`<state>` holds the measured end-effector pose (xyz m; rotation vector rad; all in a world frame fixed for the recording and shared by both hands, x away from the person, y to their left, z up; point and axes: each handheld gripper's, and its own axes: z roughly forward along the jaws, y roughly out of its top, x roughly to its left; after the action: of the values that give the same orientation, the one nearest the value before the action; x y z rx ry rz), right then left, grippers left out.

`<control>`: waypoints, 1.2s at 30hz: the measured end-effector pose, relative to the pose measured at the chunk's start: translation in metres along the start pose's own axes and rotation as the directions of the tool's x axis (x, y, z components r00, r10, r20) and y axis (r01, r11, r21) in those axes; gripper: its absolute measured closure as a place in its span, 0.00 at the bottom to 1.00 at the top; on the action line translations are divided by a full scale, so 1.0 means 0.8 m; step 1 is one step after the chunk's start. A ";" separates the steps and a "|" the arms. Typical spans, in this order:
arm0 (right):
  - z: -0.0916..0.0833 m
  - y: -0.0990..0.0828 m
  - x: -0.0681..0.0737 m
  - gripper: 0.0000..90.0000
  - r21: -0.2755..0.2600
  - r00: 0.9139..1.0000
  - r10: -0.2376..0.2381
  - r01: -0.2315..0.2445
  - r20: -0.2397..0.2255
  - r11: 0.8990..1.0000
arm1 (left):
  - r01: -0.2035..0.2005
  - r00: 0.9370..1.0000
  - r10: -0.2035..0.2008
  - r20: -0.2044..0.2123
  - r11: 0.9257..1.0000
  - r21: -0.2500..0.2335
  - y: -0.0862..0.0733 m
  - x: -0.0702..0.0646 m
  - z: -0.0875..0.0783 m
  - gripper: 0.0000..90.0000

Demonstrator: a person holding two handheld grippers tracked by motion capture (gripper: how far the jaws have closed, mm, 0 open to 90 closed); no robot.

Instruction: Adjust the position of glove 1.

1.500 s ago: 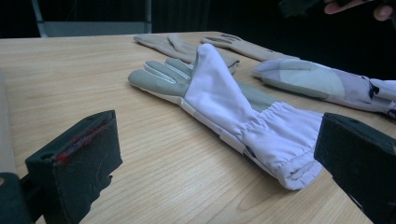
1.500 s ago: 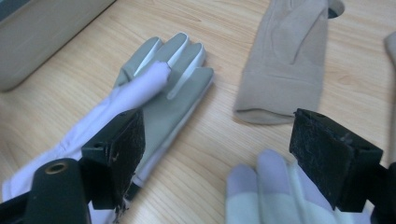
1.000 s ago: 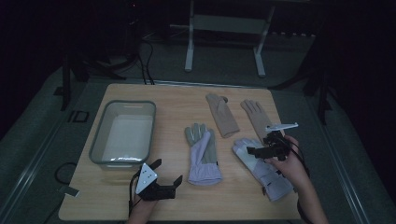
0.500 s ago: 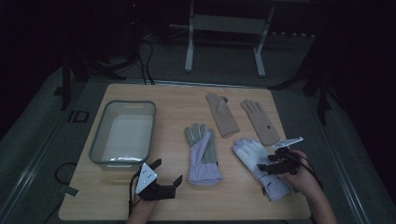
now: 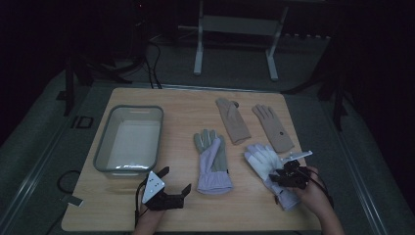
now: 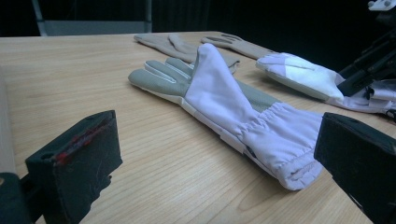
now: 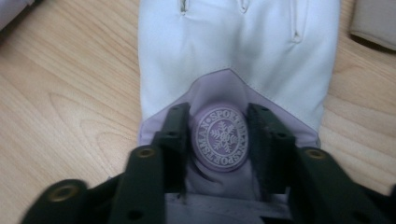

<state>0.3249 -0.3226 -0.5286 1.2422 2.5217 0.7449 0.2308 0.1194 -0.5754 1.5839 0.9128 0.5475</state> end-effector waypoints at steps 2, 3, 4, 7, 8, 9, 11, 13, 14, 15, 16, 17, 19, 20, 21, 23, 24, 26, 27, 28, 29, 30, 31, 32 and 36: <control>-0.002 -0.002 0.004 0.74 -0.017 0.999 0.033 -0.033 0.015 0.999 | 0.000 1.000 0.000 -0.001 1.000 0.000 0.000 0.000 0.000 0.01; -0.003 -0.003 0.006 0.76 -0.022 0.998 0.052 -0.051 0.020 0.998 | -0.001 1.000 0.001 -0.002 1.000 0.000 0.000 0.000 0.000 0.01; -0.005 -0.003 0.007 0.81 -0.031 0.997 0.072 -0.072 0.016 0.997 | -0.001 1.000 0.001 -0.002 1.000 -0.001 0.000 0.000 0.000 0.01; -0.015 -0.003 0.011 0.86 -0.061 0.991 0.135 -0.134 0.016 0.989 | 0.002 1.000 -0.002 -0.004 1.000 -0.002 0.000 0.000 0.000 0.01; -0.018 -0.003 0.014 0.86 -0.071 0.988 0.155 -0.154 0.007 0.985 | 0.003 1.000 -0.003 -0.004 1.000 -0.002 0.000 0.000 0.000 0.01; -0.025 -0.001 0.020 0.86 -0.096 0.982 0.189 -0.188 0.002 0.978 | 0.002 1.000 -0.002 -0.005 1.000 -0.001 0.000 0.000 0.000 0.01; -0.034 0.002 0.026 0.87 -0.133 0.976 0.218 -0.214 0.012 0.968 | 0.002 1.000 -0.002 -0.005 1.000 -0.003 0.000 0.000 0.000 0.01; -0.044 0.007 0.032 0.87 -0.164 0.968 0.250 -0.244 0.015 0.956 | 0.002 1.000 -0.002 -0.006 1.000 -0.003 0.000 0.000 0.000 0.01; -0.047 0.010 0.037 0.87 -0.171 0.965 0.261 -0.253 0.027 0.952 | -0.001 1.000 0.001 -0.007 1.000 -0.002 0.000 0.000 0.000 0.01; -0.051 0.012 0.042 0.87 -0.181 0.960 0.278 -0.268 0.033 0.946 | -0.001 1.000 0.001 -0.007 1.000 -0.002 0.000 0.000 0.000 0.01; -0.053 0.014 0.046 0.87 -0.195 0.957 0.290 -0.280 0.025 0.940 | -0.002 1.000 0.002 -0.010 1.000 -0.007 0.000 -0.001 0.000 0.01; -0.055 0.017 0.051 0.87 -0.203 0.955 0.296 -0.286 0.018 0.936 | -0.002 1.000 0.002 -0.010 1.000 -0.007 0.000 -0.001 0.000 0.01; -0.057 0.025 0.058 0.87 -0.221 0.948 0.317 -0.308 0.004 0.925 | -0.009 1.000 0.009 -0.009 1.000 -0.006 0.000 -0.001 -0.001 0.01; -0.057 0.025 0.058 0.87 -0.221 0.948 0.317 -0.308 0.004 0.925 | -0.009 1.000 0.009 -0.009 1.000 -0.006 0.000 -0.001 -0.001 0.01; -0.058 0.029 0.061 0.87 -0.229 0.946 0.325 -0.318 -0.009 0.920 | -0.011 1.000 0.011 -0.009 1.000 -0.004 0.000 -0.001 -0.001 0.01; -0.061 0.040 0.068 0.87 -0.253 0.939 0.341 -0.339 -0.036 0.906 | -0.016 1.000 0.016 -0.010 1.000 -0.002 0.000 -0.002 0.000 0.01; -0.064 0.053 0.079 0.87 -0.272 0.939 0.339 -0.341 -0.055 0.900 | -0.017 1.000 0.017 -0.014 1.000 -0.004 0.000 -0.003 0.000 0.01; -0.068 0.068 0.090 0.87 -0.295 0.938 0.338 -0.346 -0.080 0.891 | -0.022 0.999 0.022 -0.035 1.000 -0.003 0.000 -0.004 0.000 0.01; -0.068 0.068 0.090 0.87 -0.295 0.938 0.338 -0.346 -0.080 0.891 | -0.022 0.999 0.022 -0.035 1.000 -0.003 0.000 -0.004 0.000 0.01; -0.071 0.077 0.096 0.87 -0.309 0.936 0.340 -0.350 -0.089 0.884 | -0.035 0.998 0.035 -0.056 0.999 -0.005 0.000 -0.006 0.000 0.01; -0.075 0.095 0.111 0.87 -0.331 0.941 0.324 -0.337 -0.094 0.882 | -0.061 0.996 0.061 -0.060 0.998 -0.003 0.000 -0.008 0.000 0.01; -0.075 0.095 0.111 0.87 -0.331 0.941 0.324 -0.337 -0.094 0.882 | -0.061 0.996 0.061 -0.060 0.998 -0.003 0.000 -0.008 0.000 0.01; -0.076 0.114 0.125 0.87 -0.345 0.941 0.318 -0.337 -0.111 0.876 | -0.065 0.996 0.065 -0.056 0.998 -0.006 -0.001 -0.009 0.000 0.01; -0.075 0.122 0.131 0.87 -0.350 0.940 0.322 -0.342 -0.116 0.872 | -0.065 0.996 0.065 -0.056 0.998 -0.006 -0.001 -0.009 0.000 0.01; -0.064 0.140 0.150 0.87 -0.346 0.932 0.331 -0.361 -0.144 0.866 | -0.054 0.997 0.054 -0.050 0.999 -0.007 -0.001 -0.008 0.000 0.01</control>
<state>0.3052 -0.1878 -0.4238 1.5623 2.0912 1.3038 0.2274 0.1144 -0.5750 1.5972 0.9061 0.6301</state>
